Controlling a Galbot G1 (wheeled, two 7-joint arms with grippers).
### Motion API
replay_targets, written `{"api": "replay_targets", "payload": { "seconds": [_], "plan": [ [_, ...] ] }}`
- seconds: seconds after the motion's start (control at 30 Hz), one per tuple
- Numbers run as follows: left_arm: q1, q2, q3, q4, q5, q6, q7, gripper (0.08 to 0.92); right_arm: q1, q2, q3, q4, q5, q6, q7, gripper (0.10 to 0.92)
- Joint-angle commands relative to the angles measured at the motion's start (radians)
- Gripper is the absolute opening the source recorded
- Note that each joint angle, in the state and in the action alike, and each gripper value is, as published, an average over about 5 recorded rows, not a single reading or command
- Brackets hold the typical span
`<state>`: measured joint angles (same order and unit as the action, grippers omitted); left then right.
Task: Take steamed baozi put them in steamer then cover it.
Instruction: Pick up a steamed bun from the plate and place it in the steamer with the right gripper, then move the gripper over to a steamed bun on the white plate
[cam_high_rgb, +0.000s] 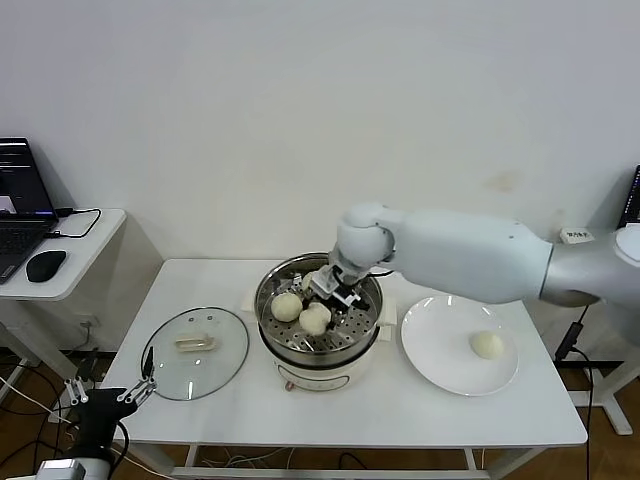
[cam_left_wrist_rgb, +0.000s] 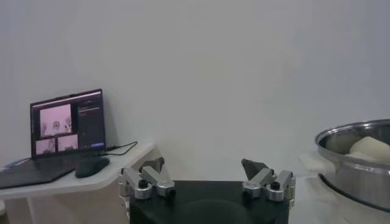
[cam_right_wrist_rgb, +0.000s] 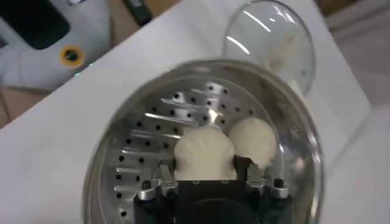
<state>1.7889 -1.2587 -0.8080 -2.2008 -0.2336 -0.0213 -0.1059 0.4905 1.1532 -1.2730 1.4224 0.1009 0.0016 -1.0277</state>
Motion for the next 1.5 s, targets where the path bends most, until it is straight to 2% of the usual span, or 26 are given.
{"api": "replay_targets", "payload": {
  "seconds": [0.03,0.33,0.6,0.77,1.07,1.17,1.33,1.5],
  "plan": [
    [0.000,0.000,0.000,0.002,0.001,-0.001,0.000,0.823,-0.019,0.040,-0.016,-0.009,-0.066,0.093,-0.011,0.602],
    [-0.001,-0.005,0.005,0.006,0.001,-0.002,0.000,0.823,-0.019,0.025,-0.015,-0.001,-0.087,0.108,-0.016,0.618],
    [-0.006,-0.001,0.008,0.007,0.001,-0.002,0.001,0.823,-0.002,-0.010,0.015,-0.006,-0.090,0.098,0.013,0.802],
    [-0.008,0.007,0.005,0.006,0.000,0.000,0.001,0.823,0.053,-0.069,0.063,0.016,-0.022,0.015,0.011,0.822],
    [-0.017,0.029,0.010,0.003,-0.002,0.006,0.005,0.823,0.099,-0.336,0.130,0.167,0.150,-0.344,0.014,0.823],
    [-0.023,0.039,0.015,0.004,-0.003,0.008,0.006,0.823,0.084,-0.454,0.144,0.213,0.173,-0.410,0.020,0.823],
    [-0.032,0.060,0.030,0.014,-0.001,0.010,0.005,0.823,0.008,-0.647,0.173,0.241,0.114,-0.402,0.010,0.823],
    [-0.039,0.070,0.045,0.019,0.001,0.012,0.004,0.823,-0.101,-0.737,0.217,0.208,-0.023,-0.295,-0.013,0.823]
  ]
}}
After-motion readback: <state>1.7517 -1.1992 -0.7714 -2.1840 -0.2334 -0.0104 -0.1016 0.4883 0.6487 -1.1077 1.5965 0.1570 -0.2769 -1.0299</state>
